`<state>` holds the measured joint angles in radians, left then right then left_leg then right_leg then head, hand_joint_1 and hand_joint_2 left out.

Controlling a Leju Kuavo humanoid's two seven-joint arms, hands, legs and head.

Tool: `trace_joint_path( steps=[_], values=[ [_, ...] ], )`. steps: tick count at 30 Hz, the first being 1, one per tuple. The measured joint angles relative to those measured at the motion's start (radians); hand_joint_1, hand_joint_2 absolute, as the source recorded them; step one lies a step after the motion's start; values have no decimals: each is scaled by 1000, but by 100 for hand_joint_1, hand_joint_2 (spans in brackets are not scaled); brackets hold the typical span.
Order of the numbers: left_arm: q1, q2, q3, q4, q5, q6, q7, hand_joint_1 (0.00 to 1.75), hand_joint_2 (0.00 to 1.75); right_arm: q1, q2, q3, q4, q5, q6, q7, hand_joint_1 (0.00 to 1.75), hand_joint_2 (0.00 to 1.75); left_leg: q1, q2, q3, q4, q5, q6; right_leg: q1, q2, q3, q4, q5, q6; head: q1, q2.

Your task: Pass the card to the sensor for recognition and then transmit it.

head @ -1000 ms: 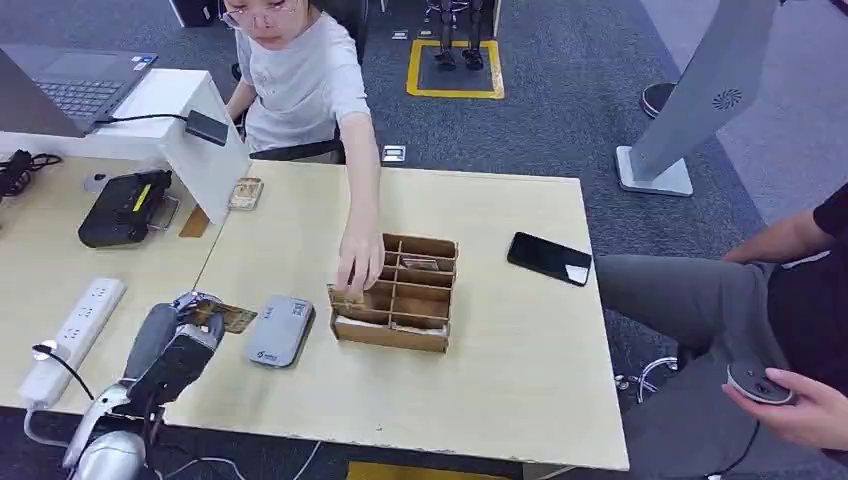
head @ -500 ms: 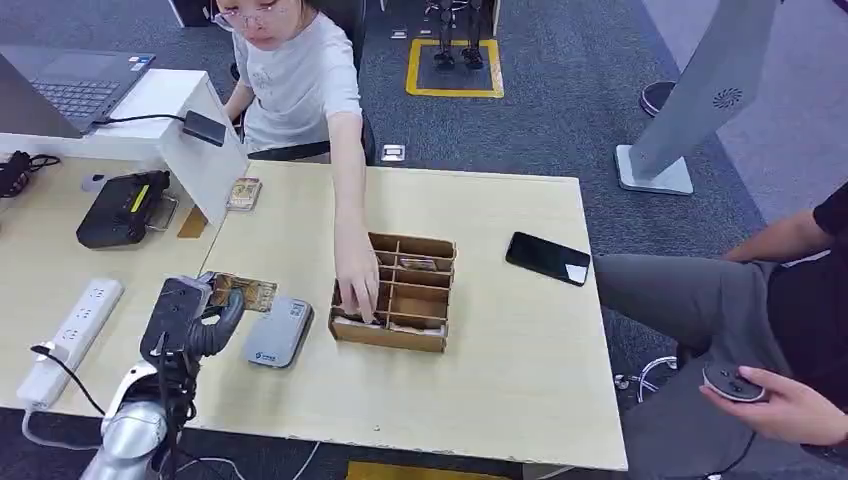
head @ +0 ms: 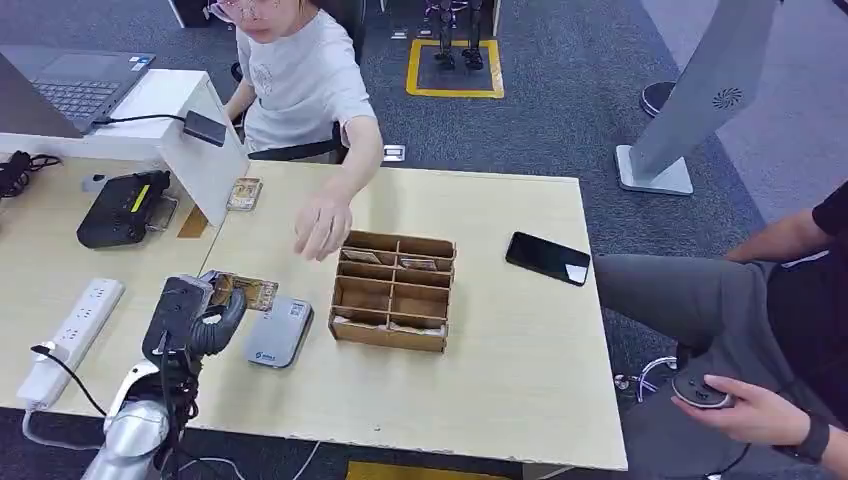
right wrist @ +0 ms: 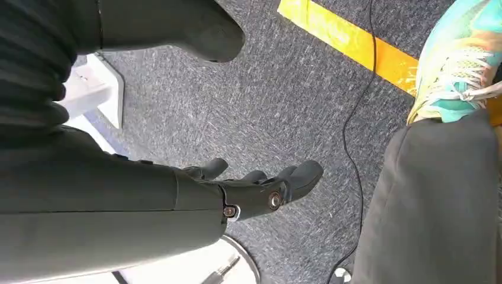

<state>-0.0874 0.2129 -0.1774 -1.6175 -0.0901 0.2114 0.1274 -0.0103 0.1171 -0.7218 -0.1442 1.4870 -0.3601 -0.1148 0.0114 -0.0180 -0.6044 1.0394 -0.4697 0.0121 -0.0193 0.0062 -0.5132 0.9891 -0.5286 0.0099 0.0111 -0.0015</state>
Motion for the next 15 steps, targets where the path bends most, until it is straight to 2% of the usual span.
trace_joint_path(
  steps=[6,10,15],
  values=[
    [-13,-5,-6,21,-28,44,8,175,175,-1,0,0,3,1,-6,3,0,175,0,0,0,0,0,0,0,0,0,0,0,0,0,0],
    [-19,-15,-19,59,-93,90,22,175,175,-3,0,0,7,7,-11,10,0,175,0,0,0,0,0,0,0,0,0,0,0,0,0,0],
    [-18,-32,-24,114,-119,102,23,175,175,-6,2,0,9,10,-11,13,0,175,0,0,0,0,0,0,0,0,0,0,0,0,0,0]
  ],
)
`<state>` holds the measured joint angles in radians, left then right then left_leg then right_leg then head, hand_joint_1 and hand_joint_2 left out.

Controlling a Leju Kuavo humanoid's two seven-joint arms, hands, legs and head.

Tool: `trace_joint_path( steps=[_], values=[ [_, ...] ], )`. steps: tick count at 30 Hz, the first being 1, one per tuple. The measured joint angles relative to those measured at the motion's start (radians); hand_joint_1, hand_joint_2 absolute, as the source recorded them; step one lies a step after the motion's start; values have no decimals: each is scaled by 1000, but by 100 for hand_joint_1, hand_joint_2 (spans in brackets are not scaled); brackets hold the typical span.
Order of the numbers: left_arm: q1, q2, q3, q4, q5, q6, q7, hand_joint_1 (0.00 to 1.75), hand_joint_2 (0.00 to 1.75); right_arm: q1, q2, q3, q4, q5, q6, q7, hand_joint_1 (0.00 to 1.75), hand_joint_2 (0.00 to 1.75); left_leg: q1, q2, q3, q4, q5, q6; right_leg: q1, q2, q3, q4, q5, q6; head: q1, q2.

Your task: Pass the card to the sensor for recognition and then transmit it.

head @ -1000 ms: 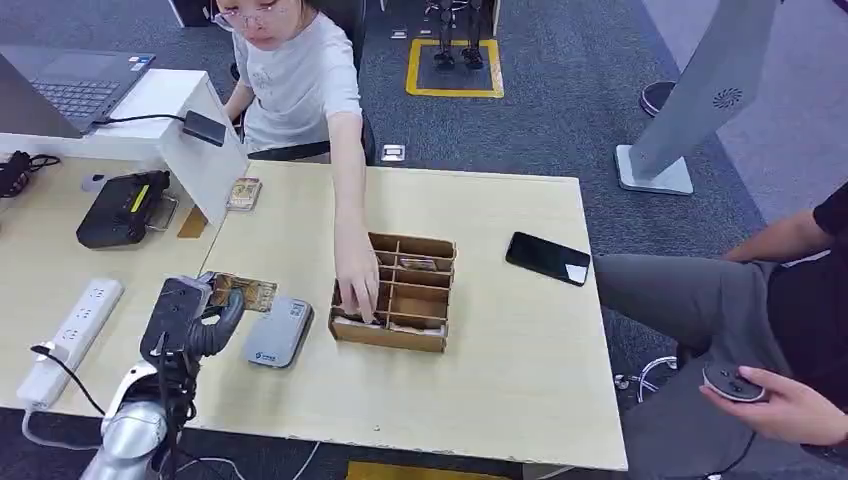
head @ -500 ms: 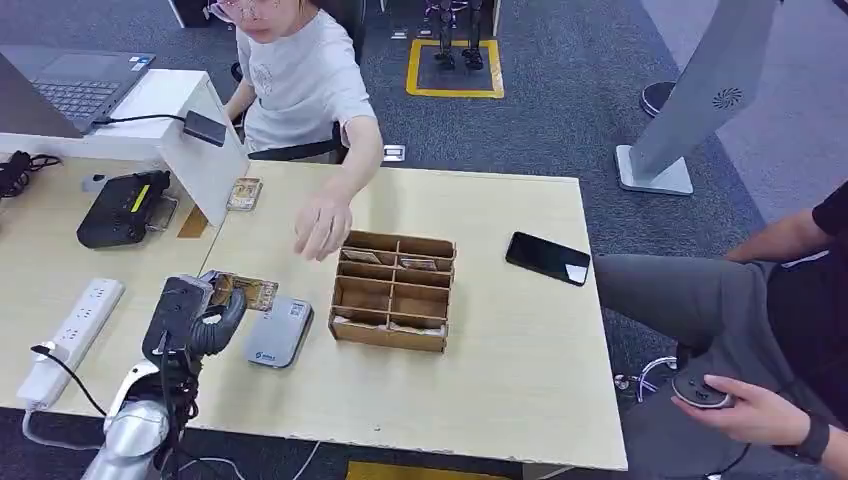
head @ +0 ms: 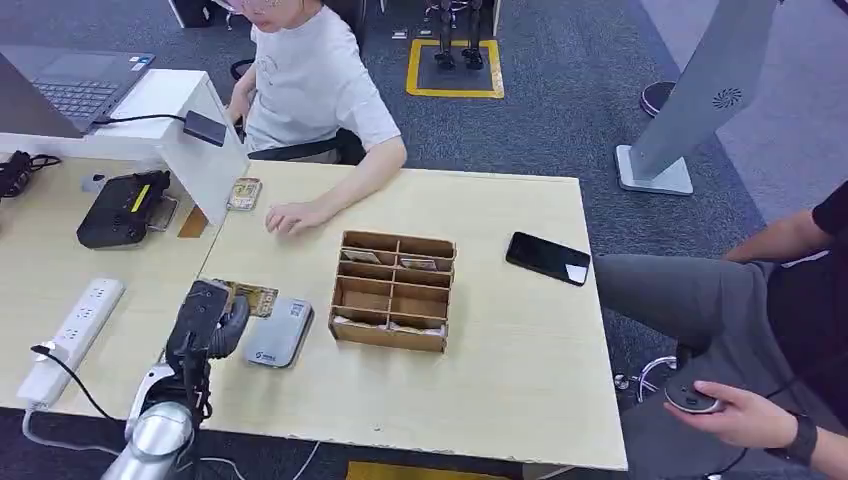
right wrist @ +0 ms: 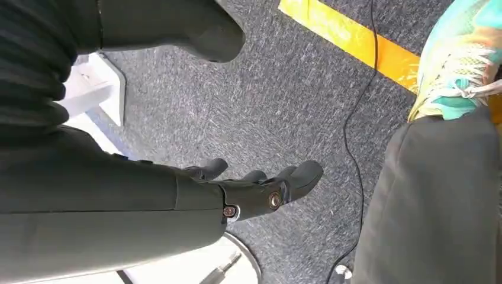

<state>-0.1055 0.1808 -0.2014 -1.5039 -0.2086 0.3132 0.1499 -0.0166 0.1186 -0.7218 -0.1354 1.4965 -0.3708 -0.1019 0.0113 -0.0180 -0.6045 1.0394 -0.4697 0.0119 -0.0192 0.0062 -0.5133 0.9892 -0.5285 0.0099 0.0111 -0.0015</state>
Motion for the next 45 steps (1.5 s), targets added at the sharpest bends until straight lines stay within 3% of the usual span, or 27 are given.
trace_joint_path(
  steps=[27,45],
  values=[
    [40,-54,0,102,-67,13,-4,175,175,0,1,0,3,11,0,0,0,175,0,0,0,0,0,0,0,0,0,0,0,0,0,0],
    [52,-105,0,173,-140,61,-10,175,175,0,1,2,6,15,-6,2,0,175,0,0,0,0,0,0,0,0,0,1,0,0,0,0]
  ],
)
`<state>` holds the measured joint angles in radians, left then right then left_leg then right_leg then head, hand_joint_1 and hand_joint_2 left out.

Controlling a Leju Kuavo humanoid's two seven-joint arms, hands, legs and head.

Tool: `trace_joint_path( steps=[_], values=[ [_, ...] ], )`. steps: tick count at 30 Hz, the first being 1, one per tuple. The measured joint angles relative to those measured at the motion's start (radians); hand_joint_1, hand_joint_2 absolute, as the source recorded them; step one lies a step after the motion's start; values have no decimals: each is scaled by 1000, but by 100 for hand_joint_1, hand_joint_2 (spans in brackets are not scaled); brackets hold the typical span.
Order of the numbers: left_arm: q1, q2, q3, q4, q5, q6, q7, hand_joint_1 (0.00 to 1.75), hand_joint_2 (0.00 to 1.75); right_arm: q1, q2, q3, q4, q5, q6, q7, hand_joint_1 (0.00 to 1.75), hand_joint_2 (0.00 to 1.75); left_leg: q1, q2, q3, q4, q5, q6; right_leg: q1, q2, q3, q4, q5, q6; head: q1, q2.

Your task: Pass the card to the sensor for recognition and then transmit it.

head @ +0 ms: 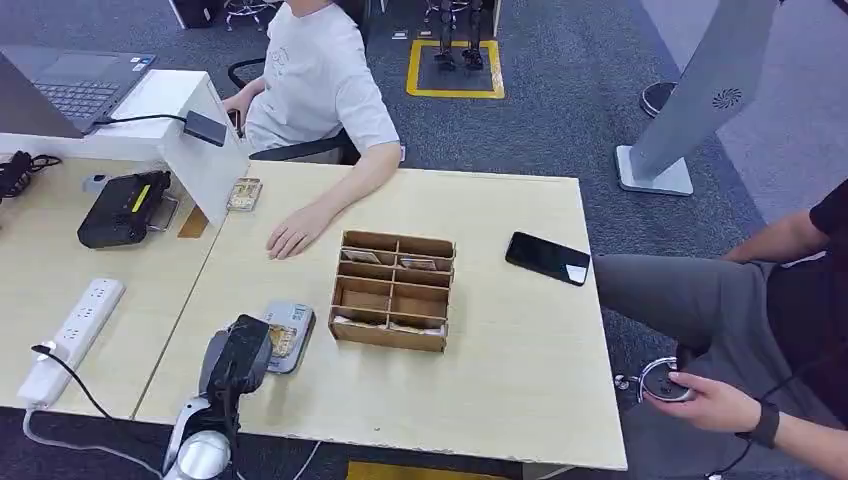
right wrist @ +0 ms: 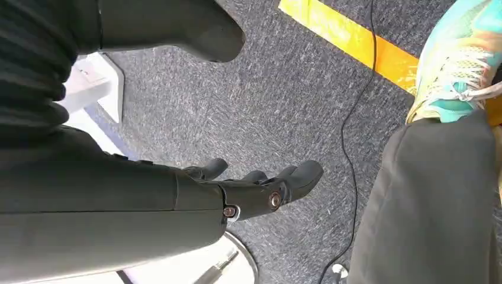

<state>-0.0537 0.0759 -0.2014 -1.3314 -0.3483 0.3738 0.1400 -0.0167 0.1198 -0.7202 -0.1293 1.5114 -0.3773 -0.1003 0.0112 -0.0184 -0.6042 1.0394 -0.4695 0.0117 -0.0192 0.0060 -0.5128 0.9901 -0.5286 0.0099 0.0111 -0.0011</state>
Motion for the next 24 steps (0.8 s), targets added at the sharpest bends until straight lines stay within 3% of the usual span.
trace_joint_path(
  steps=[7,13,24],
  values=[
    [0,-1,0,11,4,-2,-3,175,175,0,0,0,1,0,0,0,0,175,0,0,0,0,0,-1,0,0,0,0,0,0,0,0],
    [0,0,0,10,80,-35,-8,175,175,0,0,1,8,6,-5,0,0,175,0,-1,0,0,1,-1,0,0,0,1,0,0,0,0],
    [0,0,0,10,87,-40,-6,175,175,0,0,1,12,6,-11,0,0,175,0,-1,0,0,1,-2,0,0,0,1,0,0,0,0]
  ],
)
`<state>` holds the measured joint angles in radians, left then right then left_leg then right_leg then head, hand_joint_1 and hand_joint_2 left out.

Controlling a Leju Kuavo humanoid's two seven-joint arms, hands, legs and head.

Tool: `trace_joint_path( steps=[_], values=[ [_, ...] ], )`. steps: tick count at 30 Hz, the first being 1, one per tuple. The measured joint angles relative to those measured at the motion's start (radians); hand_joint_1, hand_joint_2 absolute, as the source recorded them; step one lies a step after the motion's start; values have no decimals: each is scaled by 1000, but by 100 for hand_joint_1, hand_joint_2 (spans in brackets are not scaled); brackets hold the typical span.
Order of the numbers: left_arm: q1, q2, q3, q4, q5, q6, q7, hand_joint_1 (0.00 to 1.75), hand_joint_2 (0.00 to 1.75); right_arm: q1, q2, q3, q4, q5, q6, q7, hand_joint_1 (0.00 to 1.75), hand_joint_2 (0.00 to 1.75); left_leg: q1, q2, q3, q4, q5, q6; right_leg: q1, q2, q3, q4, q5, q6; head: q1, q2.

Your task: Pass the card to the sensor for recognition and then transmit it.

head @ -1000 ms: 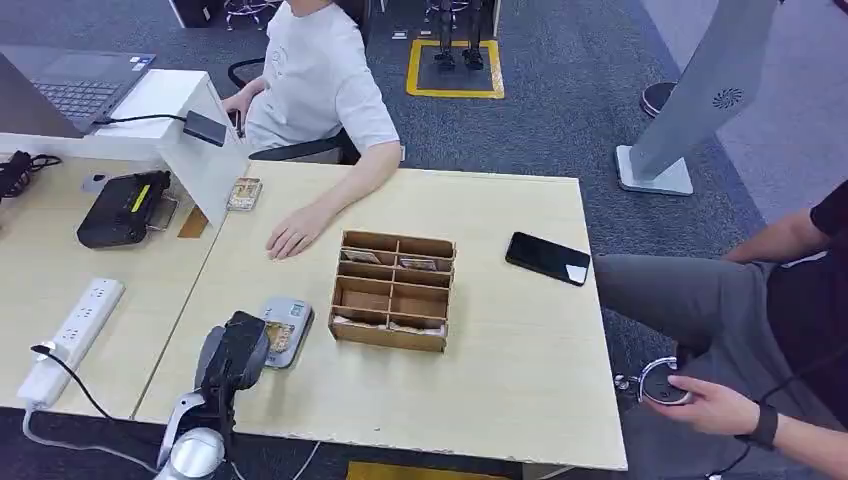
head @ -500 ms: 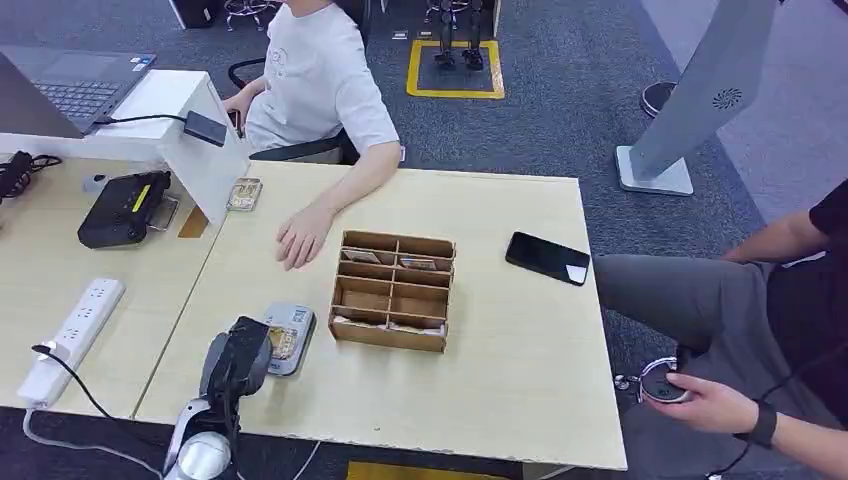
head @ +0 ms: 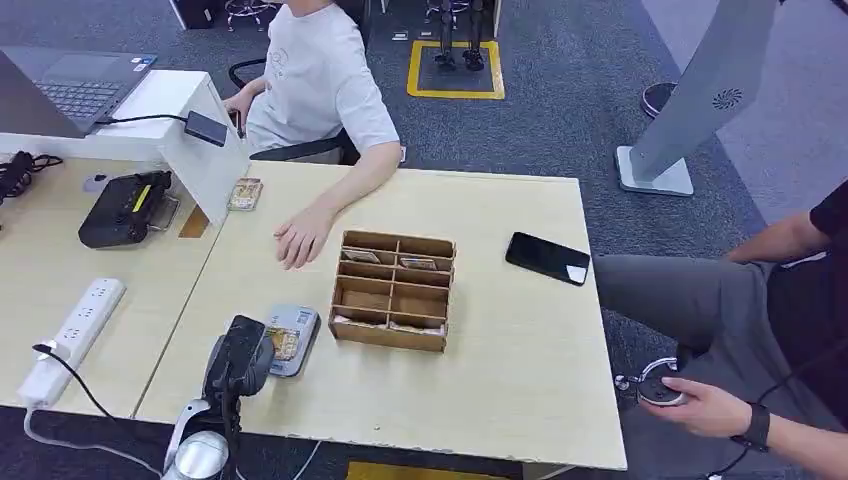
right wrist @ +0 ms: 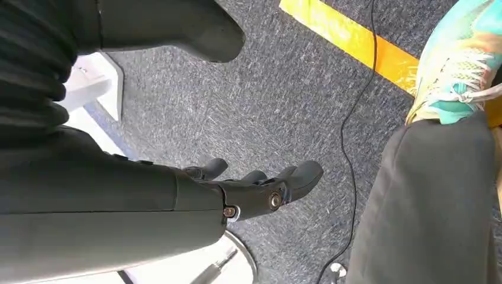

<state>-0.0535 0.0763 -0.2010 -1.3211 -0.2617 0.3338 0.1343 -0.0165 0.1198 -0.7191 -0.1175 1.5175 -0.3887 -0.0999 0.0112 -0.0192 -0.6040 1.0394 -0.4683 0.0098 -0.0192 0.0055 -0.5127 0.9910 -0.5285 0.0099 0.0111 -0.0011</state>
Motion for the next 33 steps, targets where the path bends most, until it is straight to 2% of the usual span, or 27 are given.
trace_joint_path(
  steps=[7,14,17,20,27,33],
  values=[
    [7,0,0,0,-28,12,2,175,175,0,0,0,4,3,-5,0,0,175,0,0,0,0,0,0,0,0,0,0,0,0,0,0],
    [13,0,0,0,-148,44,22,175,175,0,0,0,6,6,-6,3,0,175,0,0,0,0,0,0,0,0,0,0,0,0,0,0],
    [14,0,0,0,-161,48,24,175,175,0,0,0,6,6,-6,3,0,175,0,0,0,0,0,0,0,0,0,1,0,0,0,0],
    [15,0,0,0,-164,50,26,175,175,0,0,0,7,6,-6,3,0,175,0,0,0,0,0,0,0,0,0,1,0,0,0,0],
    [16,-3,0,0,-246,58,47,175,175,-1,0,0,7,6,-6,3,0,175,0,0,1,0,0,0,0,0,0,1,0,0,0,0],
    [18,-9,3,0,-285,41,49,175,175,0,0,0,7,5,-6,-2,0,175,0,0,1,0,0,0,0,0,0,2,0,0,0,0]
  ],
)
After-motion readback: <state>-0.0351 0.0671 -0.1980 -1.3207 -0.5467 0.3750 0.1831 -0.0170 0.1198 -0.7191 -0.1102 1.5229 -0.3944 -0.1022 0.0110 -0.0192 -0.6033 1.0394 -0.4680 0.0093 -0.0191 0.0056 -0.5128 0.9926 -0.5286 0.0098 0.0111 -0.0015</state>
